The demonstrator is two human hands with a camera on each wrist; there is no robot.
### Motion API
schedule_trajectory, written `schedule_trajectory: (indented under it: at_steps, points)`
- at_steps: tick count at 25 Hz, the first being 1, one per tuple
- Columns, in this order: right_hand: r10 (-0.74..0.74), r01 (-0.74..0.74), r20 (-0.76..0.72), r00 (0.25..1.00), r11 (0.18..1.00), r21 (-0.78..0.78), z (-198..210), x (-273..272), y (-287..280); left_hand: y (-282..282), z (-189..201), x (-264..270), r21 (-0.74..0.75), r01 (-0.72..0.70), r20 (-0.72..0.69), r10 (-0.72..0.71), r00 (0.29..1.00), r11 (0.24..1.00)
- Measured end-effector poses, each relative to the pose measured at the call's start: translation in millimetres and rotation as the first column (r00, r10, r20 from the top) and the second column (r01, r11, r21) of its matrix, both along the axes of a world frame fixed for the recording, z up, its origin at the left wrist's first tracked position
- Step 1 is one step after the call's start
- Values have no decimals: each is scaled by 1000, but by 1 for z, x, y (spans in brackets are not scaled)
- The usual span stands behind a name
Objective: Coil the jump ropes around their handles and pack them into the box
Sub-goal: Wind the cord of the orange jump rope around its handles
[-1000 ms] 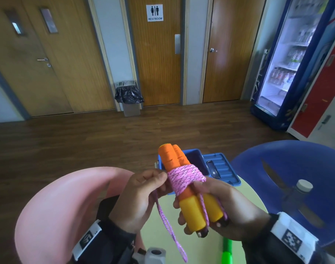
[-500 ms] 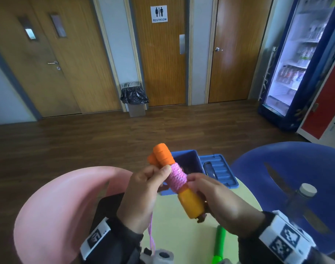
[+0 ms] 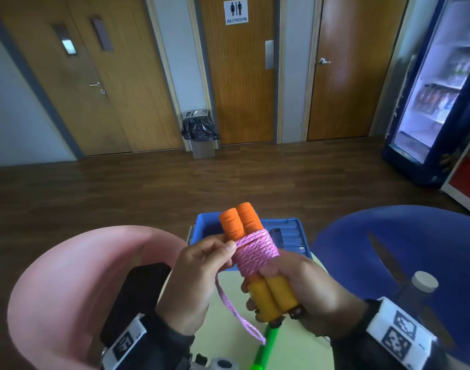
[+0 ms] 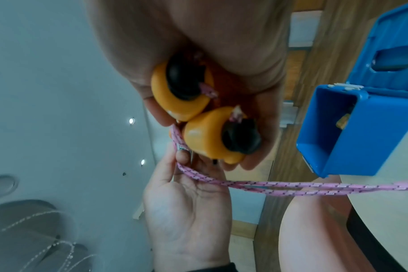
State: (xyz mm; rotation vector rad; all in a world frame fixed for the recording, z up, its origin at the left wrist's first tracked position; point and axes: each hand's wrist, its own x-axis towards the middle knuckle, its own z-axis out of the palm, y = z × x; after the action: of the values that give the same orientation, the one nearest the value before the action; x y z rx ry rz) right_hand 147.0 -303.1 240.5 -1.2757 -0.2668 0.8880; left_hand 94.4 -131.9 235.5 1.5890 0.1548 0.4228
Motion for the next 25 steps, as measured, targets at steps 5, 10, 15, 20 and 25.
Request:
schedule_trajectory:
  at_steps: [5,10,15,20,25]
  points:
    - [102,-99,-85,991,995,33,-5,12,-39,-35,-5,1,-12,53,5,-53,999,999]
    - [99,-98,-60,993,995,8,-8,18,-56,-54,-6,-2,89,61,13,-62,998,994]
    - [136,-128,-85,987,987,95,-12,19,-54,-44,-9,-6,129,74,76,-84,994,989]
    - [250,-214,-143,958,950,225,-7,13,-37,-24,-9,-14,-15,138,137,-135,981,990]
    - [394,-307,-188,900,877,370,10,1,3,3,16,-26,-143,353,246,-313,917,925]
